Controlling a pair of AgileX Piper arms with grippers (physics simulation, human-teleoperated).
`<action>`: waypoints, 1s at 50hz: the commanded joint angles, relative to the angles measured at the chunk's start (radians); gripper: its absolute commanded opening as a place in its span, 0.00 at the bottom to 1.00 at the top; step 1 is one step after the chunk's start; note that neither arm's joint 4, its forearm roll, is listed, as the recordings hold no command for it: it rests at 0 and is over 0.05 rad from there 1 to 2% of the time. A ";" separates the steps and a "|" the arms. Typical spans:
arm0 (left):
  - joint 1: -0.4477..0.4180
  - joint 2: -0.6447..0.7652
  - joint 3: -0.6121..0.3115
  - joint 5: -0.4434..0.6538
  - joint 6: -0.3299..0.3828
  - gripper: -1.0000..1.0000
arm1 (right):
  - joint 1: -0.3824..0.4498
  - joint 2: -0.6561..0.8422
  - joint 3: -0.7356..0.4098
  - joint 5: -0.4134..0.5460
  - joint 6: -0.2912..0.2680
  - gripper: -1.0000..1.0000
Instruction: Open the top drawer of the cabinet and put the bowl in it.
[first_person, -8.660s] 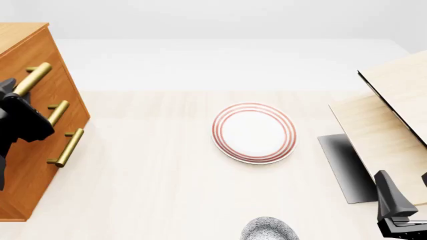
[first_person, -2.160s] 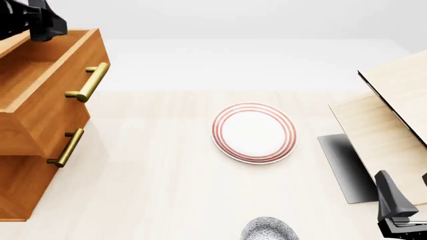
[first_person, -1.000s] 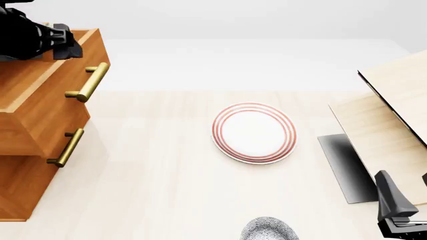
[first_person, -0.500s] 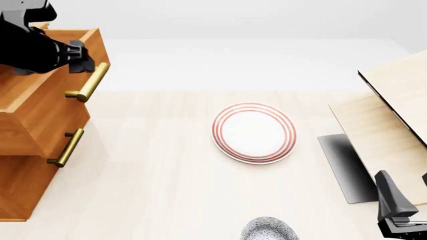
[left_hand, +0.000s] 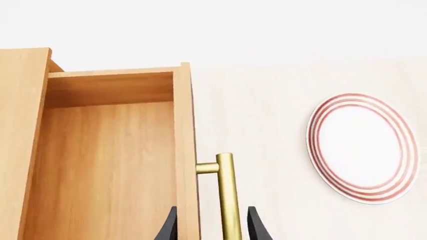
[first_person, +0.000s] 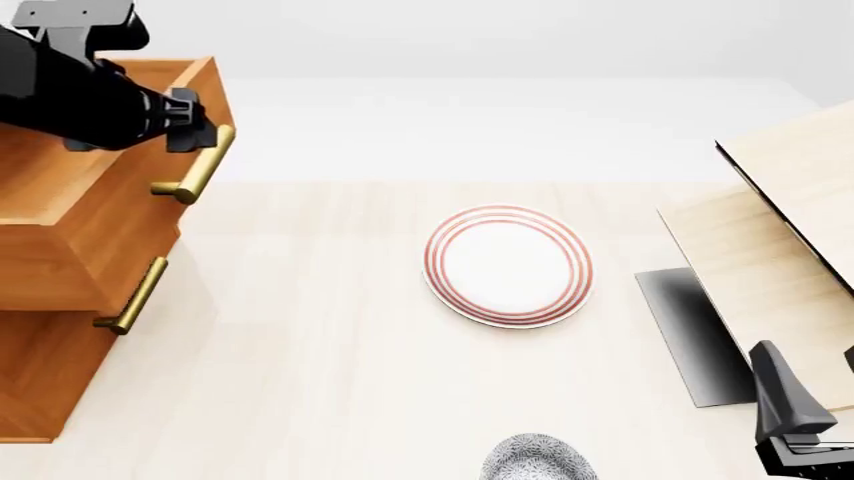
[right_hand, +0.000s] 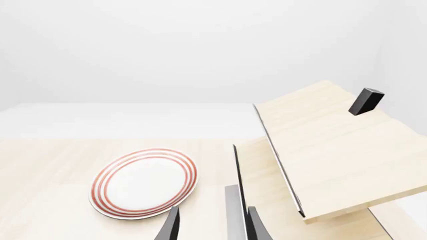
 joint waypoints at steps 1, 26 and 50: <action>-0.041 0.013 0.002 0.001 0.013 1.00 | 0.000 -0.004 0.001 0.003 0.000 1.00; -0.122 0.027 -0.019 0.008 0.004 1.00 | 0.000 -0.004 0.001 0.003 0.000 1.00; -0.203 0.065 -0.056 0.002 0.017 1.00 | 0.000 -0.004 0.001 0.003 0.000 1.00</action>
